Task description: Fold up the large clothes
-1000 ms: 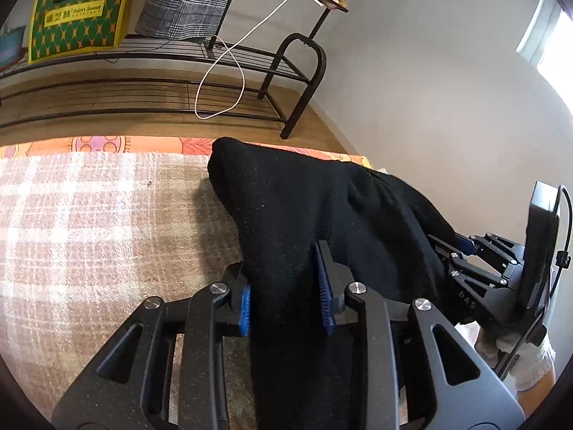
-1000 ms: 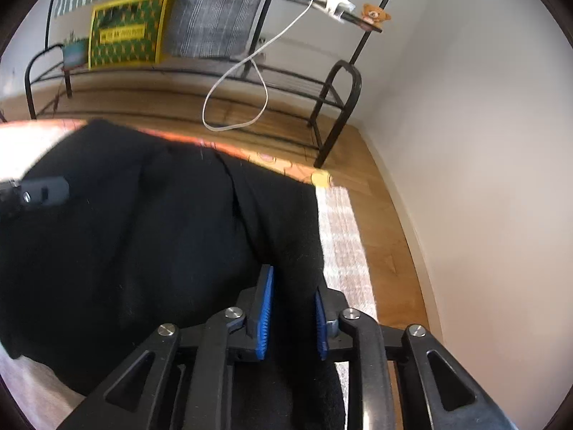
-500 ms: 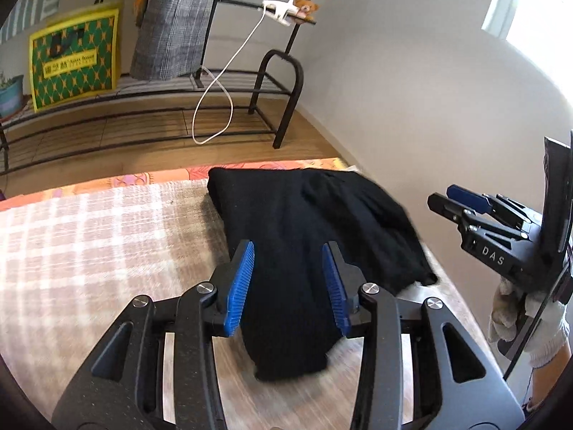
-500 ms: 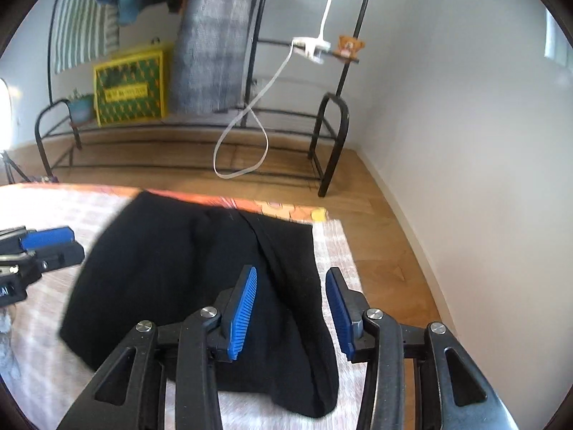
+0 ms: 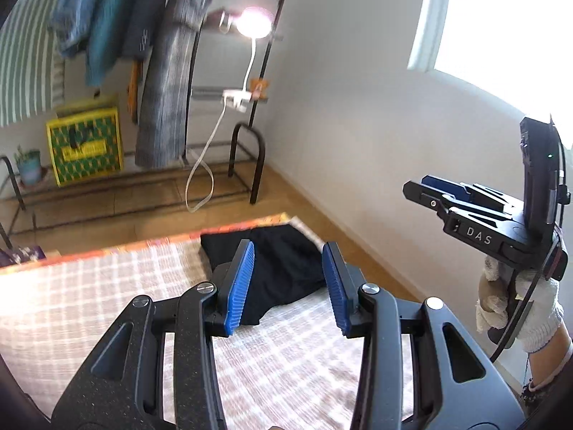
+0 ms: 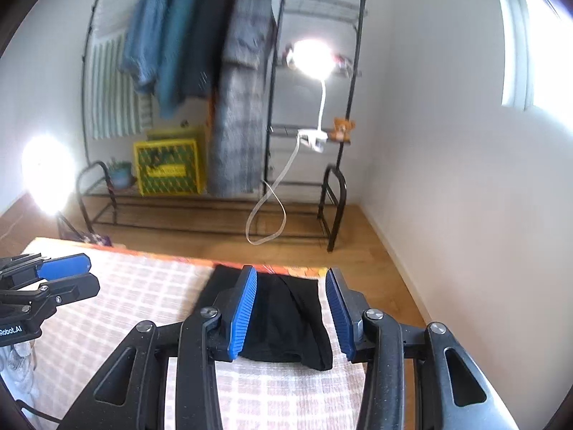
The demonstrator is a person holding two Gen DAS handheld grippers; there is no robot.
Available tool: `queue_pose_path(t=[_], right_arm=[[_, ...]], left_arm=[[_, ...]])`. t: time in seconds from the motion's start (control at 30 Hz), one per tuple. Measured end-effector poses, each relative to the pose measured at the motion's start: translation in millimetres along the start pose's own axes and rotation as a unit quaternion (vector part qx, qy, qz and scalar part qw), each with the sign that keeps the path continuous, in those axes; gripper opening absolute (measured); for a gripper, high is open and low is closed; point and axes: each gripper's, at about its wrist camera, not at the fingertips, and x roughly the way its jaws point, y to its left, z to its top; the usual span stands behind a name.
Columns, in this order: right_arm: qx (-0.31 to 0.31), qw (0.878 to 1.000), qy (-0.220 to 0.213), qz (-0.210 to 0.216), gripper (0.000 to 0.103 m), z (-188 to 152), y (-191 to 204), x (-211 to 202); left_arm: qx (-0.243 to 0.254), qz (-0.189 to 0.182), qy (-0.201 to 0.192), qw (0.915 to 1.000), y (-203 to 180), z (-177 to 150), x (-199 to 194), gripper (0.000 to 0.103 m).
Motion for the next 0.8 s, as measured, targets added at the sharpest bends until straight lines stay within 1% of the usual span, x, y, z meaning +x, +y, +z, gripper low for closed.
queue_pose_path(t=[0.07,0.13,0.17,0.43,0.57,0.63,0.73,0.8], right_arm=[[0.003,1.0,-0.012,-0.001,0.042,8.4,3.1,-34.3],[0.007,1.0,-0.022,0.002,0.042,15.5,6.5,-67.7],[0.005,1.0,-0.026,0.002,0.042,17.3,7.8,-77.9],[-0.008,0.998,-0.069,0.002,0.042,32.5,34.4,-202.8],[-0.011,0.996,-0.088,0.006,0.042,34.0,44.2,-251.8],[-0.011,0.996,-0.093,0.006,0.042,31.9,48.5,-269.5],[-0.009,0.996,-0.091,0.002,0.042,24.5,57.7,-297.1],[-0.005,0.996,-0.084,0.008,0.042,17.4,63.3,-311.9]], left_arm=[[0.01,0.0,-0.013,0.9999,-14.5,5.9,-35.1,0.039],[0.015,-0.002,-0.019,0.9997,-24.7,9.4,-59.7,0.039],[0.016,-0.004,-0.024,0.9996,-31.9,11.3,-76.7,0.039],[0.039,-0.004,-0.07,0.9968,-71.8,15.0,-189.4,0.039],[0.049,-0.003,-0.09,0.9947,-86.5,11.5,-235.3,0.039],[0.056,-0.002,-0.098,0.9936,-93.0,8.3,-253.7,0.039],[0.06,-0.005,-0.106,0.9926,-98.0,1.0,-277.7,0.039],[0.063,-0.009,-0.111,0.9918,-100.3,-7.8,-294.7,0.039]])
